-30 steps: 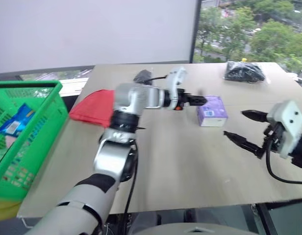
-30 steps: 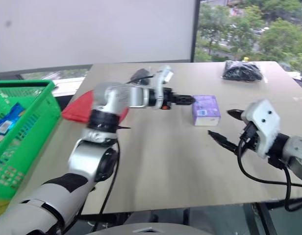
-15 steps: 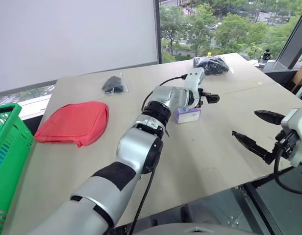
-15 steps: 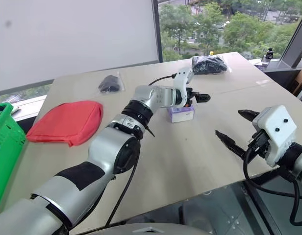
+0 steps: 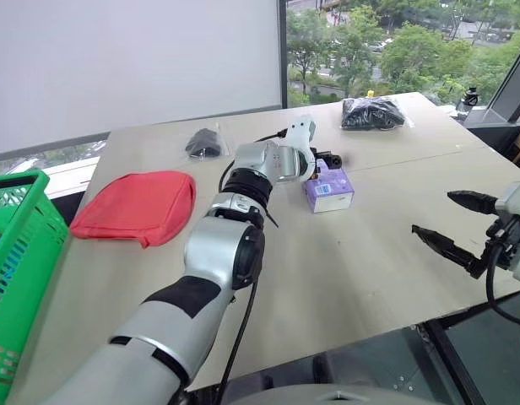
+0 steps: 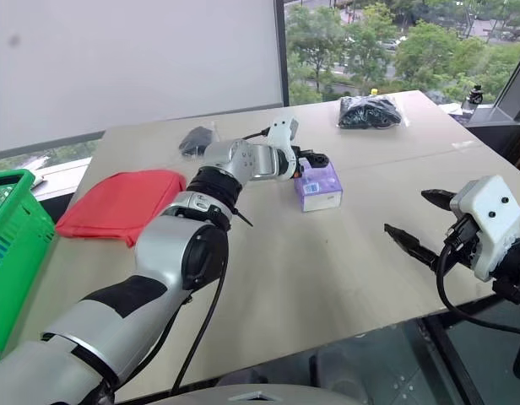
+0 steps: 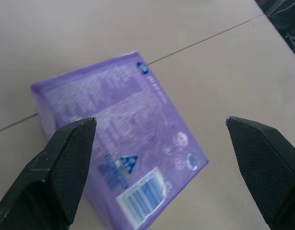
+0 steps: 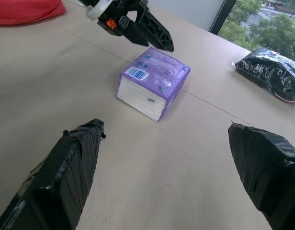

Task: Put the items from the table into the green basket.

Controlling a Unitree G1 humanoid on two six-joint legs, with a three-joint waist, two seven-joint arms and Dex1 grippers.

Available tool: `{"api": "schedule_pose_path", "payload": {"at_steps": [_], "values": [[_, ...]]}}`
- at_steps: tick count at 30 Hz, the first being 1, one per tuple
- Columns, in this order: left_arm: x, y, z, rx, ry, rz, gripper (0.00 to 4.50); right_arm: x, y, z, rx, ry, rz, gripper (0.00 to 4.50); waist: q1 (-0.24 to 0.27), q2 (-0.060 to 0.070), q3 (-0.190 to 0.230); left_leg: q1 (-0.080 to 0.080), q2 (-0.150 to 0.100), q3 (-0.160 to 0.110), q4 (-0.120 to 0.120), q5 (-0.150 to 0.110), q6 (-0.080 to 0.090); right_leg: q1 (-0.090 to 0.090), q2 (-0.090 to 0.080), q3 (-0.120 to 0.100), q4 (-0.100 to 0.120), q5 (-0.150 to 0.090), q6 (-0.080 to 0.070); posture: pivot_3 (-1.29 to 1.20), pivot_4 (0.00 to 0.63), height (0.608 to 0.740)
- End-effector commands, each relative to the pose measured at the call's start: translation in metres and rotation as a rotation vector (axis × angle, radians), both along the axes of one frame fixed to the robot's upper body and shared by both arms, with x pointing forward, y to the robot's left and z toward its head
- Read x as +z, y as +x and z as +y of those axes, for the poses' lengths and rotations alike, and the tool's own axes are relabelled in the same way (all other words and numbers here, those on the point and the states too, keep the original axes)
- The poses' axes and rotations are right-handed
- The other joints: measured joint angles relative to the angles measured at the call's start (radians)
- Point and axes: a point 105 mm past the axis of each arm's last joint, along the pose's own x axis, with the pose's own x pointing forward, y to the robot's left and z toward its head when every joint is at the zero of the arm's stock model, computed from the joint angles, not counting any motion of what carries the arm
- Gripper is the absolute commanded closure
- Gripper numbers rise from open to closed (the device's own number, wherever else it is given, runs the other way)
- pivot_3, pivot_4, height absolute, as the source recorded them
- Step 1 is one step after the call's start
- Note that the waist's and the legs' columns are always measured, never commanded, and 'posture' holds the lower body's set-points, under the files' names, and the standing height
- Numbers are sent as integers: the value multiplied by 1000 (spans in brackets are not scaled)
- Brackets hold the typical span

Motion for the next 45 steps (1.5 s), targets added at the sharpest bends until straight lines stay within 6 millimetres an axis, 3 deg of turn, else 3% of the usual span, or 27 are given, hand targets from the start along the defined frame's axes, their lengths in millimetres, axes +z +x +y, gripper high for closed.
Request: {"api": "schedule_pose_path", "payload": {"at_steps": [1,6,12,14,17,20,23,27,32,34,38,41,45], "values": [[20,7,2,28,13,-55,35,7,-3,3,9,-19,-44,0,3,0,0,0,0,0,0,0,0,0,0,0,0,0,0,-263,0,740],[14,11,10,82,68,-56,35,6,-7,7,3,-12,-50,0,3,0,0,0,0,0,0,0,0,0,-1,0,0,0,0,-285,0,740],[-6,2,-10,49,63,-13,35,5,-9,6,-13,-12,-52,0,3,0,0,0,0,0,0,0,-1,0,-1,0,0,0,0,-294,0,740],[-23,-5,-19,24,55,25,35,5,-8,7,-13,-13,-55,0,4,0,0,0,0,0,0,1,-2,0,-1,0,0,0,0,-294,0,740],[-56,-12,-17,50,111,52,35,6,-8,10,-8,-14,-62,0,-1,2,-1,0,0,0,0,1,-2,0,-1,0,0,0,0,-324,0,740],[-64,-14,-17,50,121,54,1230,7,-9,12,-6,-16,-66,0,-13,3,-3,1,0,1,0,0,-1,0,-1,1,1,0,0,-341,0,740],[-68,-15,-15,49,130,54,2704,6,-11,13,-8,-15,-66,0,-24,3,-3,1,-1,0,0,-1,1,1,-1,0,1,0,3,-349,0,740],[-63,-12,-14,50,46,48,4434,5,-10,18,3,-1,-72,0,-37,4,-4,1,-2,1,0,-1,1,2,-1,0,0,0,4,-346,0,740],[-12,6,-2,-25,-105,-111,4476,8,-6,32,57,29,-100,0,-61,6,-4,1,-2,0,0,-1,1,2,0,0,0,0,4,-305,0,740],[11,15,23,6,-129,-207,4476,13,-3,41,100,59,-128,0,-79,6,-2,1,-2,0,0,0,0,2,-1,0,0,0,4,-277,0,740],[59,28,130,384,-104,-450,4476,30,5,72,237,163,-215,0,-107,4,1,1,3,1,0,1,-3,-2,-3,5,2,0,3,-194,0,740],[92,7,212,670,81,-671,4476,37,15,94,325,234,-250,0,-98,3,1,3,3,-4,-2,1,-2,-3,0,8,4,1,2,-85,0,740],[125,-36,282,923,217,-839,4476,39,30,117,439,264,-250,0,-9,0,2,10,2,-8,-7,3,-7,-3,-1,6,5,4,-2,42,0,740]]}}
